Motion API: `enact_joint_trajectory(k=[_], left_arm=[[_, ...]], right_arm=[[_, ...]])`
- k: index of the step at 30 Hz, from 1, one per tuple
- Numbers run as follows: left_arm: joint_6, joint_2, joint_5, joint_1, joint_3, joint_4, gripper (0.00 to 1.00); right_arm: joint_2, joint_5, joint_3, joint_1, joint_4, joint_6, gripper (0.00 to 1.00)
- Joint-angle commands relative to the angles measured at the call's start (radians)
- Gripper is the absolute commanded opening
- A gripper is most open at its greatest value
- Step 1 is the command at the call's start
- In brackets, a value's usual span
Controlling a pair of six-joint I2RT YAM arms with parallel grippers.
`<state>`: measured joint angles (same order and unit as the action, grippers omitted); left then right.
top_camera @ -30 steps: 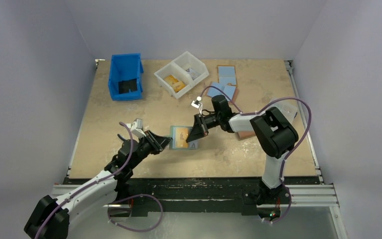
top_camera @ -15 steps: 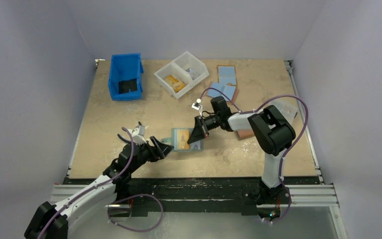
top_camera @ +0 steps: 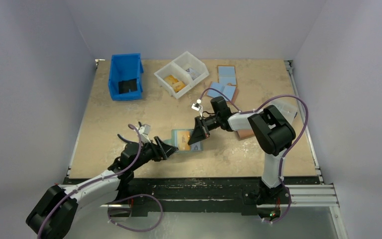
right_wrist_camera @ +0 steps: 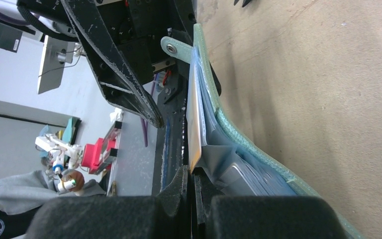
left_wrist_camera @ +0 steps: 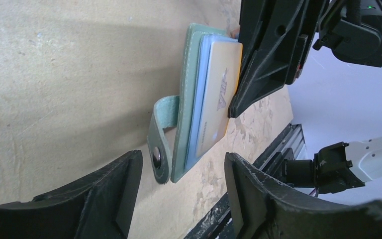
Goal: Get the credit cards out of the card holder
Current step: Remove the credit card from the card holder.
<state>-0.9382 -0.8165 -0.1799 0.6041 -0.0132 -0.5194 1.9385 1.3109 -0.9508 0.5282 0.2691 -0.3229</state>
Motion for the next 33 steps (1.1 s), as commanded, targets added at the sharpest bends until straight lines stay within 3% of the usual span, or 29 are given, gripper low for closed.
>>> enact_joint_trajectory(k=[1,13,17,25,33], left_arm=[[0.025,-0.034,-0.031,-0.006,-0.011,-0.148,0.61],[0.028,-0.131,-0.084,-0.006,-0.033,-0.274,0.00],[0.025,-0.095,-0.059,-0.011,-0.011,-0.271,0.00],[-0.015,0.032,0.006,-0.063,0.058,-0.109,0.00],[-0.025,-0.014,-0.011,-0.107,0.079,-0.065,0.00]], right_arm=[[-0.033,0.068,-0.037,0.004,0.025,0.015,0.00],[-0.032,0.061,-0.038,0.008,0.026,0.015,0.00],[-0.029,0.059,-0.040,0.008,0.023,0.015,0.00],[-0.004,0.010,-0.057,0.005,-0.042,0.057,0.00],[0.047,-0.078,-0.093,-0.003,-0.181,0.172,0.00]])
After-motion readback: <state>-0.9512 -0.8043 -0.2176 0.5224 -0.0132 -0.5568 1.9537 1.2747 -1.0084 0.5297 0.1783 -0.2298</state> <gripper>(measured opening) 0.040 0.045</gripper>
